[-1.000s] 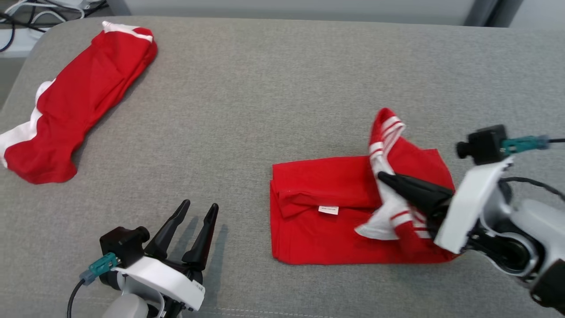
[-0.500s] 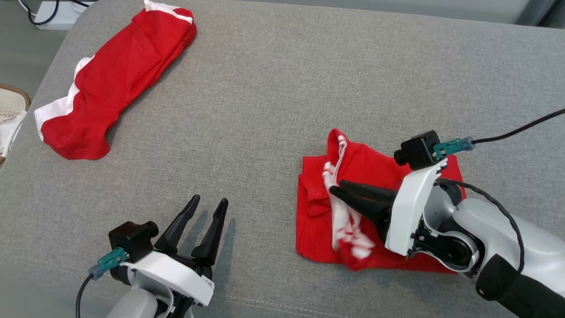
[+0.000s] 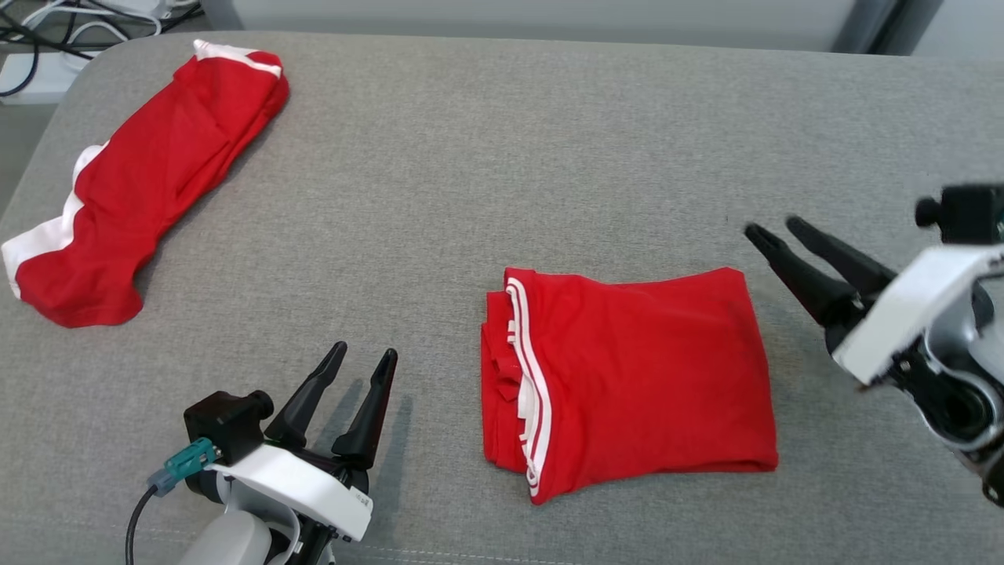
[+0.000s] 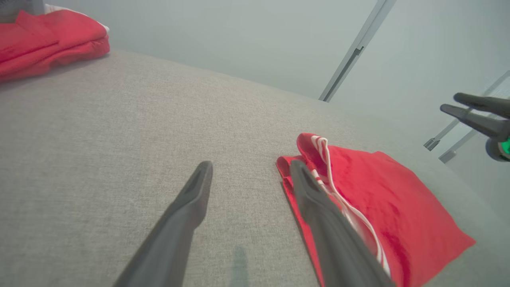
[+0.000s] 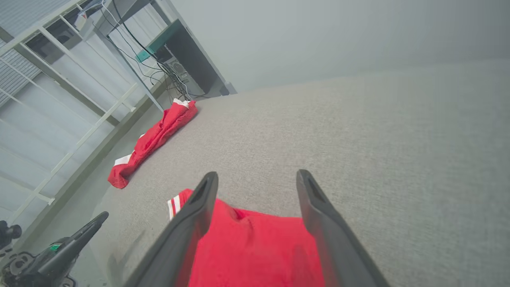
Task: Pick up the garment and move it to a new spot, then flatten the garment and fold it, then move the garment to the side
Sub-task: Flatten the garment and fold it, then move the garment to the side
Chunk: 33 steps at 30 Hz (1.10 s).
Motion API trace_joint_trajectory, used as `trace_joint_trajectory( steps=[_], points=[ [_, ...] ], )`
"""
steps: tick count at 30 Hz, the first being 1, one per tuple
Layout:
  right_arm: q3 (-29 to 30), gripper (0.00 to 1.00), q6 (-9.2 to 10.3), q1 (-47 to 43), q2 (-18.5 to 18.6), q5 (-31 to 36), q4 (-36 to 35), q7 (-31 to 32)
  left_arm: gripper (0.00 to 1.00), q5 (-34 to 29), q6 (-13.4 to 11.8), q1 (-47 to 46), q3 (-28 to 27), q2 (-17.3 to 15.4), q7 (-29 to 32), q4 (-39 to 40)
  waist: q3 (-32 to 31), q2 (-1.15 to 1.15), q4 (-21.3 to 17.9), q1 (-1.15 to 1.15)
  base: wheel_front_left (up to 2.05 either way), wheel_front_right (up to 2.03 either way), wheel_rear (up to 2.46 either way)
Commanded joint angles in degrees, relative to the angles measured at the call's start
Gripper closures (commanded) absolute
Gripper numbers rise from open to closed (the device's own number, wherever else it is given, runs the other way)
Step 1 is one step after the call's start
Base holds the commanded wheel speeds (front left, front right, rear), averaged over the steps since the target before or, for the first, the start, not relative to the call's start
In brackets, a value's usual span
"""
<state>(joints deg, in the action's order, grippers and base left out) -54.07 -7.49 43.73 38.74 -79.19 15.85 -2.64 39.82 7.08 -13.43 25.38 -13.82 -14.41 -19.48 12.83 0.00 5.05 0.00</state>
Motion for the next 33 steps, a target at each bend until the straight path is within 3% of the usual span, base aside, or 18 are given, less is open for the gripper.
trace_joint_trajectory(
  steps=[1,5,10,24,26,27,33],
  points=[
    [0.34,0.00,0.00,-4.34,1.08,-1.43,-0.08,-1.25,0.00,-0.48,0.41,-1.60,-2.02,-1.66,-0.59,1.31,-0.34,0.00,-0.79,0.00,0.00,0.00,0.00],
    [-0.21,0.00,0.00,-8.91,1.26,-3.05,1.48,-2.24,0.00,-0.50,0.41,-1.66,-1.79,-1.97,-0.59,1.37,-0.37,0.00,-1.32,0.00,0.00,0.00,0.00],
    [-1.82,0.00,0.00,-12.33,-1.39,-3.90,3.89,-2.80,0.00,0.14,0.41,-1.51,-1.20,-2.00,-0.59,1.01,-0.23,0.00,-1.26,0.00,0.00,0.00,0.00],
    [-3.58,0.00,0.00,-11.44,-5.28,-4.00,10.90,-2.25,0.00,1.02,0.41,-2.58,-0.51,-2.05,-0.59,1.45,2.41,0.00,1.54,0.00,0.00,0.00,0.00],
    [-3.89,0.78,0.00,-11.14,-5.73,-4.12,10.74,-1.97,0.00,0.97,0.41,-2.52,-0.68,-2.01,-0.59,1.52,2.52,0.00,1.76,0.00,0.00,0.00,0.00],
    [-3.87,1.00,0.00,-11.03,-5.86,-4.23,10.70,-2.12,0.00,0.94,0.41,-2.48,-0.74,-1.97,-0.59,1.52,2.53,0.00,1.83,0.00,0.00,0.00,0.00],
    [-3.93,1.00,0.00,-10.24,-4.71,-3.79,10.94,-3.00,0.00,0.57,0.41,-2.36,-1.56,-2.06,-0.59,1.88,1.88,0.00,1.28,0.00,0.00,0.00,0.00]
  ],
)
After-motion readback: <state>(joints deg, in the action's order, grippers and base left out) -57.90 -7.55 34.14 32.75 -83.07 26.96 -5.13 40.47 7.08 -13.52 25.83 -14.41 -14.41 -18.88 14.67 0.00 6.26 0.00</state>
